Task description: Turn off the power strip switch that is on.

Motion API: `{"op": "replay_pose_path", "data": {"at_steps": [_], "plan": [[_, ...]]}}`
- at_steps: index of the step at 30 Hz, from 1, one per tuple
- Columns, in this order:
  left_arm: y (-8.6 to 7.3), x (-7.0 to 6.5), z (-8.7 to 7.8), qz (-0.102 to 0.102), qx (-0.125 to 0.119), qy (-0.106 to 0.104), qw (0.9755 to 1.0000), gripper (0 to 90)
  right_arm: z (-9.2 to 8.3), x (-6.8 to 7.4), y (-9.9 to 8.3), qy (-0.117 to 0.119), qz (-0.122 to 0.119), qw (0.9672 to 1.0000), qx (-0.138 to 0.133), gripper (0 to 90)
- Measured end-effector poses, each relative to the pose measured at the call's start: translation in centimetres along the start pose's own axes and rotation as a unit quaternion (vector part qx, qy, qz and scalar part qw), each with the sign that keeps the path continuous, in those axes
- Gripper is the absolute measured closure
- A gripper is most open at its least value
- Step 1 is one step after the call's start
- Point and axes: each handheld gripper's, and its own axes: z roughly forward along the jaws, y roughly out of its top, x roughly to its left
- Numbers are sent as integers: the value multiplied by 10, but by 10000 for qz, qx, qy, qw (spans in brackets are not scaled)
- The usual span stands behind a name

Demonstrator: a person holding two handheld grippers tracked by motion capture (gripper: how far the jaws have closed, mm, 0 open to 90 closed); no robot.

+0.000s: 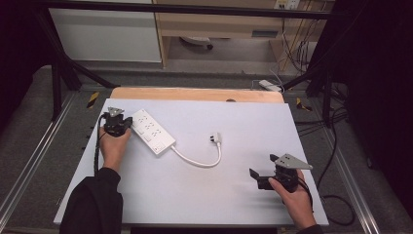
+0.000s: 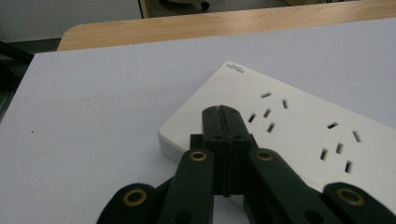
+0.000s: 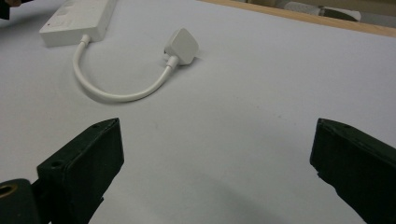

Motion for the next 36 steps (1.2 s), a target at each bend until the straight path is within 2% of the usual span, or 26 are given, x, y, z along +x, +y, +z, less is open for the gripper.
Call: {"op": "replay_pose_path", "data": {"at_steps": [12, 36], "plan": [[-1, 0, 1, 67, 63, 45, 9999, 900, 0, 0, 0, 14, -2, 10000, 13, 31], [-1, 0, 2, 36, 28, 37, 10000, 900, 0, 0, 0, 12, 22, 10000, -14, 32]]}}
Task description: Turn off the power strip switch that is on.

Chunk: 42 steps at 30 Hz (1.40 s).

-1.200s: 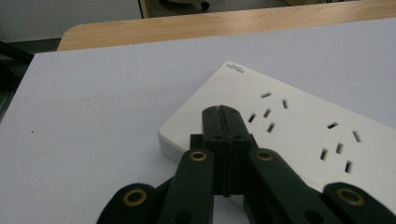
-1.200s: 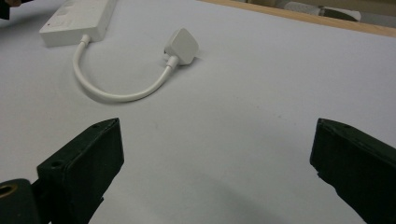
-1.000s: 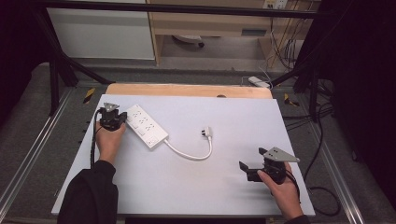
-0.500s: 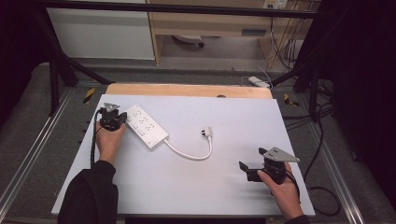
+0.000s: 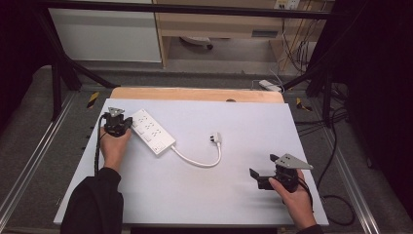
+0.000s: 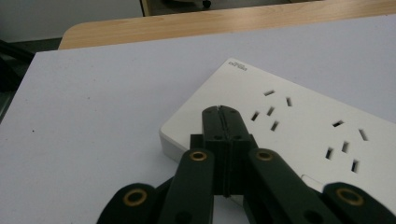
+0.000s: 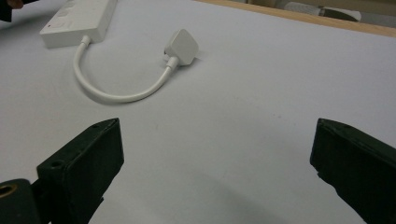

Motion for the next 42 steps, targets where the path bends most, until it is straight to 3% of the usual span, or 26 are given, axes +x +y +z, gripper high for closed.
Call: {"op": "replay_pose_path", "data": {"at_steps": [21, 27, 31, 42], "plan": [[2, -1, -2, -62, -160, -40, 9998, 900, 0, 0, 0, 1, -5, 10000, 1, 31], [3, -3, -4, -79, -303, -159, 9994, 900, 0, 0, 0, 4, -3, 10000, 6, 31], [6, -4, -6, -64, -454, -146, 9988, 817, 1, 1, 0, 15, 1, 10000, 20, 31], [10, -6, -9, -290, -650, -199, 9973, 434, 1, 1, 0, 25, -12, 10000, 14, 29]]}}
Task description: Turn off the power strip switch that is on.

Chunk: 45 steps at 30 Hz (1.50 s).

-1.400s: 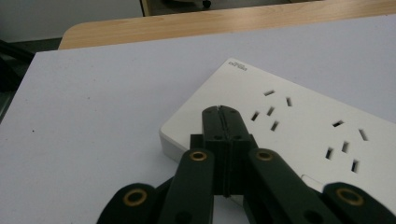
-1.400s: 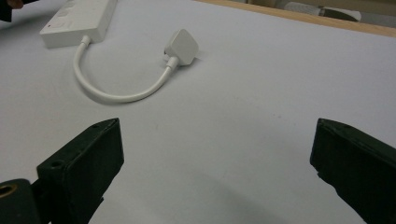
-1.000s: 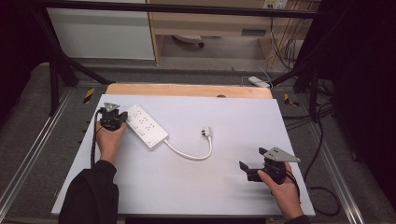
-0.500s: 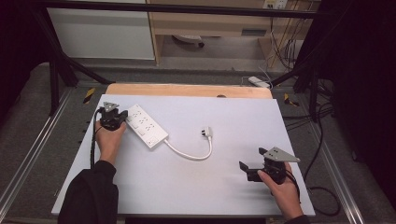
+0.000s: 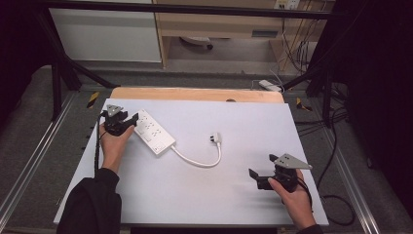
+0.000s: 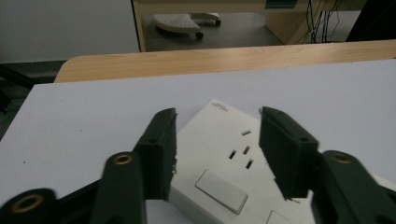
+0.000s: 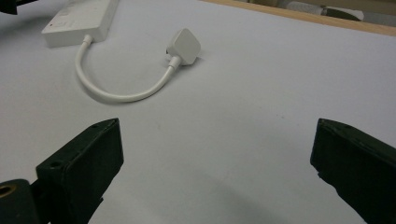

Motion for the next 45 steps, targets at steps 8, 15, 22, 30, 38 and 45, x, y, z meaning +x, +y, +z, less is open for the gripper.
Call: {"op": "replay_pose_path", "data": {"at_steps": [8, 15, 22, 30, 38, 45], "plan": [[4, -4, -5, -191, -102, -27, 9998, 149, 0, 2, 0, 22, 2, 10000, 5, 29], [7, -8, -7, -106, -162, -125, 9997, 82, 0, 1, 0, 13, -2, 10000, 5, 27], [12, -10, -15, -150, -309, -224, 9992, 80, 0, 1, 0, -1, 21, 10000, 3, 27], [21, -11, -33, -116, -390, -150, 9991, 77, 0, 3, 0, 39, -25, 10000, 1, 26], [24, -13, -44, -134, -363, -302, 9988, 76, 0, 2, 0, 23, -57, 10000, 18, 26], [28, -17, -50, -140, -380, -357, 9985, 75, 0, 2, 0, 20, -48, 10000, 9, 26]]}}
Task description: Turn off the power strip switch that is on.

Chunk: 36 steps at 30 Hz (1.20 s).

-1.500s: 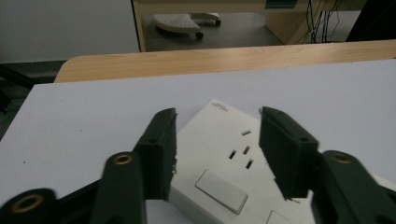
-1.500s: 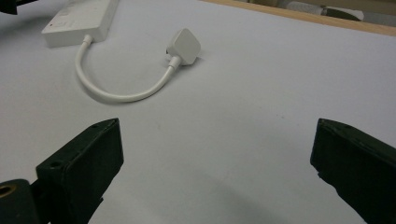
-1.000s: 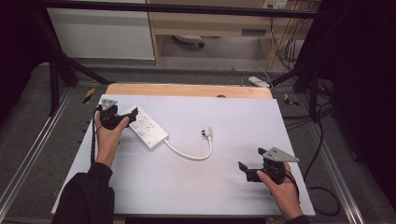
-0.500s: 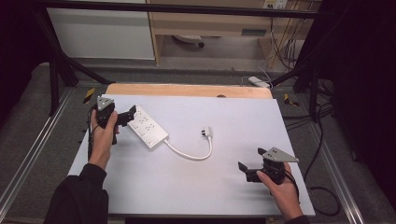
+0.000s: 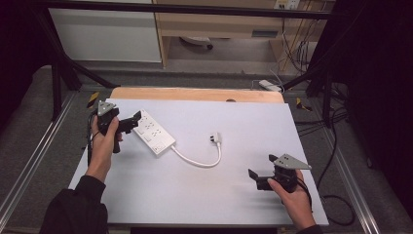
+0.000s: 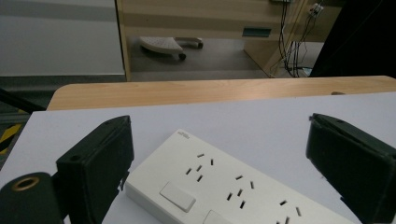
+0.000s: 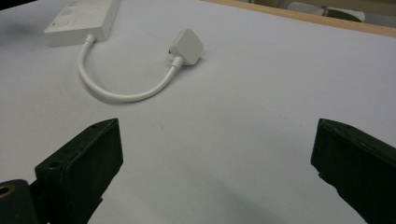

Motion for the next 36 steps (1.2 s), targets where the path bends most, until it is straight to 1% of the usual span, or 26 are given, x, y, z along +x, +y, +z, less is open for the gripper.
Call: {"op": "replay_pose_path", "data": {"at_steps": [8, 12, 14, 17, 20, 23, 27, 36], "plan": [[4, -3, -10, 83, 19, -62, 9999, 65, 0, 1, 0, -8, 27, 10000, -18, 26], [5, -3, -16, 76, -1, -102, 9999, 58, 0, 1, 0, -3, 6, 10000, 2, 26], [5, -4, -20, 62, 16, -84, 9999, 58, 0, 1, 0, -2, 10, 10000, 4, 26], [5, -4, -25, 93, -2, -137, 9999, 58, 0, 0, 0, -6, 13, 10000, -4, 25], [6, -5, -31, 42, -23, -155, 9999, 58, 0, 1, 0, 3, 40, 10000, -18, 23], [5, -5, -35, 69, -14, -169, 9998, 58, 0, 1, 0, 20, 26, 10000, -23, 21], [5, -8, -41, 91, -27, -232, 9997, 58, 0, 1, 0, 38, 8, 10000, -30, 21], [5, -19, -53, 180, -91, -381, 9991, 58, 0, 1, 0, 44, 5, 10000, -42, 21]]}}
